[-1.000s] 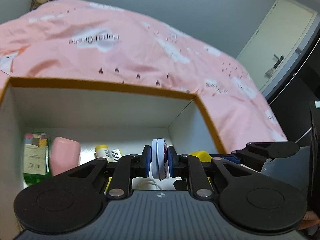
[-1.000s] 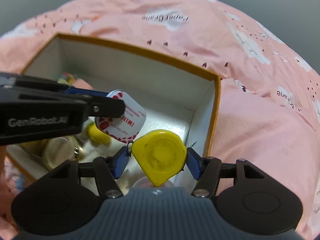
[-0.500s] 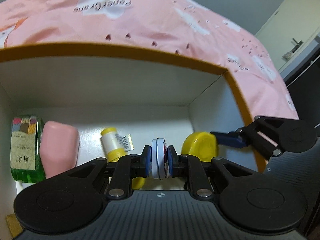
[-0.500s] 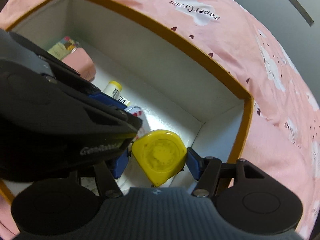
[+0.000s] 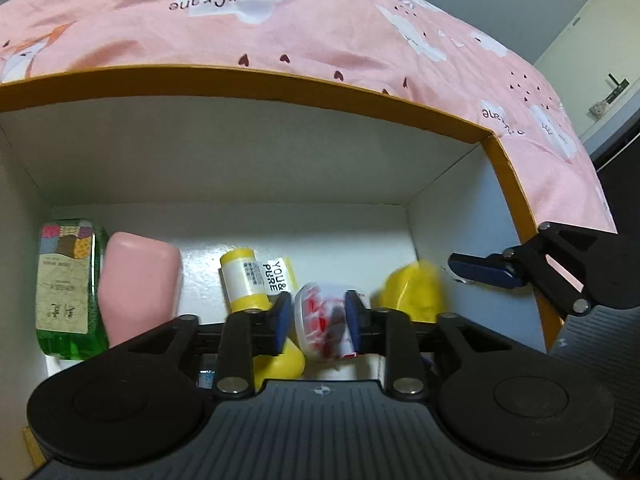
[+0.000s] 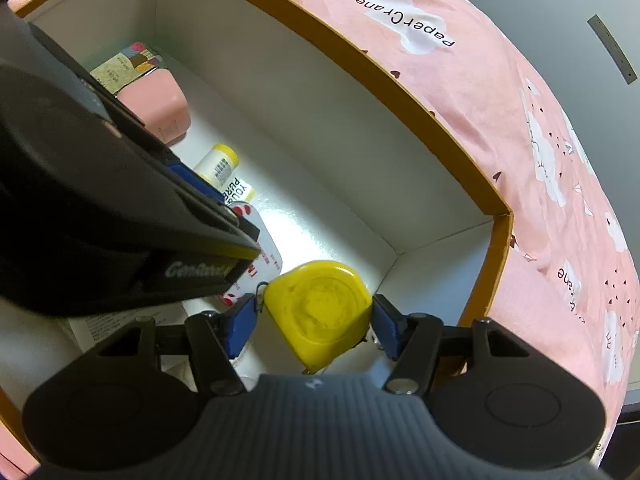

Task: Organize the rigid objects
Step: 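Lift the tape measure and tin and carry both over the box, then lower the tape measure and tin into the box and open both tools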

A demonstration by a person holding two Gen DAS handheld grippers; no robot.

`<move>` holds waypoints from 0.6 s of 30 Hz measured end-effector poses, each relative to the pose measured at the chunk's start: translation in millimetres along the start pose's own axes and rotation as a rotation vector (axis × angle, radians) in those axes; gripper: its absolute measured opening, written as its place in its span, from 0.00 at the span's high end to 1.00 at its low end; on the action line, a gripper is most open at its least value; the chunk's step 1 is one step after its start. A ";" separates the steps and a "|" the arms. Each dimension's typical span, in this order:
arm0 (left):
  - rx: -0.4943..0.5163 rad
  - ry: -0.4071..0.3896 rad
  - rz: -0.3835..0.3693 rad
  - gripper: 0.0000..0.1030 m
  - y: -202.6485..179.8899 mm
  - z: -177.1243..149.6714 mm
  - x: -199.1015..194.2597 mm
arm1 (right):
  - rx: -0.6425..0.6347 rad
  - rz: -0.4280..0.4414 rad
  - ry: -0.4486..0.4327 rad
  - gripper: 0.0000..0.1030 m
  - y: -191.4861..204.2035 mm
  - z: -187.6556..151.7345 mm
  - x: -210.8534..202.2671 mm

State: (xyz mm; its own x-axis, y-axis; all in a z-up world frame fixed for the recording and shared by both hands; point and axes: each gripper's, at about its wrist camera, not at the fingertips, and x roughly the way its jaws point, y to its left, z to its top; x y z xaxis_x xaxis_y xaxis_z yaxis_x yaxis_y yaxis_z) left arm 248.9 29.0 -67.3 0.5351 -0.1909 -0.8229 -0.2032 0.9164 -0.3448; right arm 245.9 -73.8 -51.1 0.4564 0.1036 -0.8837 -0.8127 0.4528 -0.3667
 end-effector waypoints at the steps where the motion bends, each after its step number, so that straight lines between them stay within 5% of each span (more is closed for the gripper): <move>1: 0.000 -0.005 0.004 0.56 -0.3 0.0 -0.7 | 0.001 0.003 -0.001 0.36 0.9 1.3 -0.7; 11: 0.014 -0.110 0.022 0.48 -7.6 0.1 -26.7 | 0.007 -0.017 -0.021 0.26 -2.4 2.8 -13.3; 18: -0.018 -0.364 0.029 0.47 -13.6 -8.3 -76.2 | 0.085 -0.035 -0.094 0.24 -12.6 0.3 -49.9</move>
State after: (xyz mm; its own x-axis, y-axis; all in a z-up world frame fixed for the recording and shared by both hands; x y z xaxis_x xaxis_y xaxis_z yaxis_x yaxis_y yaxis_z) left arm 204.1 28.1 -3.7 0.7849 -0.0243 -0.6192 -0.2354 0.9126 -0.3342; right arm 233.4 -84.5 -2.3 0.5196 0.1674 -0.8379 -0.7637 0.5308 -0.3675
